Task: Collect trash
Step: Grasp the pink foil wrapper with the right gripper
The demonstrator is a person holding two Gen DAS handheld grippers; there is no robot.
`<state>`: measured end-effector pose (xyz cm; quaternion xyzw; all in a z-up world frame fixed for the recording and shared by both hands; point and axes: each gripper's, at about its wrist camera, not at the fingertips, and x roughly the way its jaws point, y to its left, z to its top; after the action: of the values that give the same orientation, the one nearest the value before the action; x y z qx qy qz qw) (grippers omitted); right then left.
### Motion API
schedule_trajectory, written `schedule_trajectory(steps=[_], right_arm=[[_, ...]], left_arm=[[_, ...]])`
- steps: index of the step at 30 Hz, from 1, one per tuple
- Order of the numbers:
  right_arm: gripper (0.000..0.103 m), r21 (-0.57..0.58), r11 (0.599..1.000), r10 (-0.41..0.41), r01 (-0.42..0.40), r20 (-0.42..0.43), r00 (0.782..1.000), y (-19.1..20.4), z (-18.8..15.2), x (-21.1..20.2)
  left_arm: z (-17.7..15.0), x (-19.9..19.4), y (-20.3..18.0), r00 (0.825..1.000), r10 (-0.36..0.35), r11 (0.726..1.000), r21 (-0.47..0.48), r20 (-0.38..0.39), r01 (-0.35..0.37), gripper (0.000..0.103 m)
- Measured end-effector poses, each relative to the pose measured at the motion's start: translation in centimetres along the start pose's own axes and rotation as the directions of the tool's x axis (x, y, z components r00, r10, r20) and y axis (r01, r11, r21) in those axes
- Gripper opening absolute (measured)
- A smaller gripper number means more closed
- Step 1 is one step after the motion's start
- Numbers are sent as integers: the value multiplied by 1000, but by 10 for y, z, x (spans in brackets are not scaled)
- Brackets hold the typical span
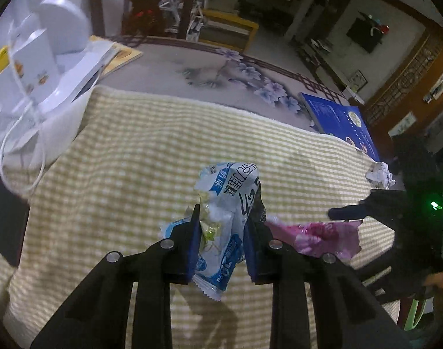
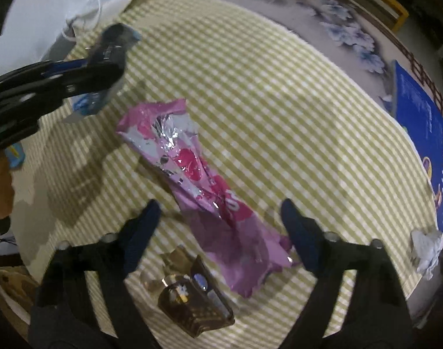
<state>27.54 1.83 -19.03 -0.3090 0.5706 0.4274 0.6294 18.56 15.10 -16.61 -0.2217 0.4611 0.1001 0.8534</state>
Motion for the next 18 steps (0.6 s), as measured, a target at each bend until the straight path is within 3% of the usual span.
schedule_trajectory(steps=[1,4,7,11,18], right_arm=[[54,0,1000,4,-4,-2,1000,1,0,1],[38,4,1000,-1,1,5,1000,6,-1,0],[28,30,999,10,-11,36,999,11,-11,-8],[27,97,994,37,-47,99,994,18,-32,-27],[27,264,954,73,-143,260,963,24,-91,-79]], left_arm=[[-3,-2,1,1000,2,1000,-7,2,-2,24],[-10,-4,4,1000,1,1000,-20,1,-1,24],[-13,-6,1,1000,3,1000,-9,-1,-3,24],[-13,-17,-6,1000,-3,1000,5,13,3,24],[-28,-44,-22,1000,-15,999,47,27,14,24]])
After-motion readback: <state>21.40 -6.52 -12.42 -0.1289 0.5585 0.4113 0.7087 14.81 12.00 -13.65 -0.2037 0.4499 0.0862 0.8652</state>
